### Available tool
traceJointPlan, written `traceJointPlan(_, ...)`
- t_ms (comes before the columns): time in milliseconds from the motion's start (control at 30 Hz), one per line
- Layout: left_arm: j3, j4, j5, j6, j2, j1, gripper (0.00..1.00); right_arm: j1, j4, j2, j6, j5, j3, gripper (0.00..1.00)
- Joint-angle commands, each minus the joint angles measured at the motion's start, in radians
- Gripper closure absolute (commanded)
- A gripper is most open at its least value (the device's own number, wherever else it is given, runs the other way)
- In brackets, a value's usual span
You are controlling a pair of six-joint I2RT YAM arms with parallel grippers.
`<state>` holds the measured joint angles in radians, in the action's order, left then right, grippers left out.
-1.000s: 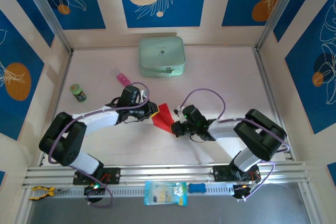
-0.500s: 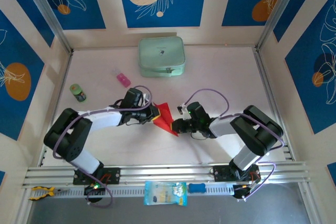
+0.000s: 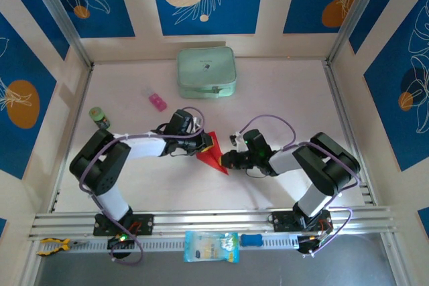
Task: Fold a paper plane with a square sheet of paper (pick it up from the middle)
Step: Fourth fold the wing at the center of the table.
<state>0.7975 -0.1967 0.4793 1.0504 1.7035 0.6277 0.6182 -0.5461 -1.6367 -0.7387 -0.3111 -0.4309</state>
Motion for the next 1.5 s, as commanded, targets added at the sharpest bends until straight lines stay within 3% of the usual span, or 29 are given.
traceJointPlan(0,0.028,-0.014,-0.026,0.007,0.029,0.007,0.9,-0.017,0.033,-0.02,-0.02,-0.049,-0.003,0.94)
traceJointPlan(500,0.044,-0.014,-0.06,0.002,0.065,0.012,0.9,-0.06,0.057,-0.051,-0.051,-0.146,-0.035,0.93)
traceJointPlan(1467,0.07,-0.028,-0.038,0.008,0.122,0.025,0.89,-0.077,0.136,-0.089,-0.065,-0.173,-0.077,0.93)
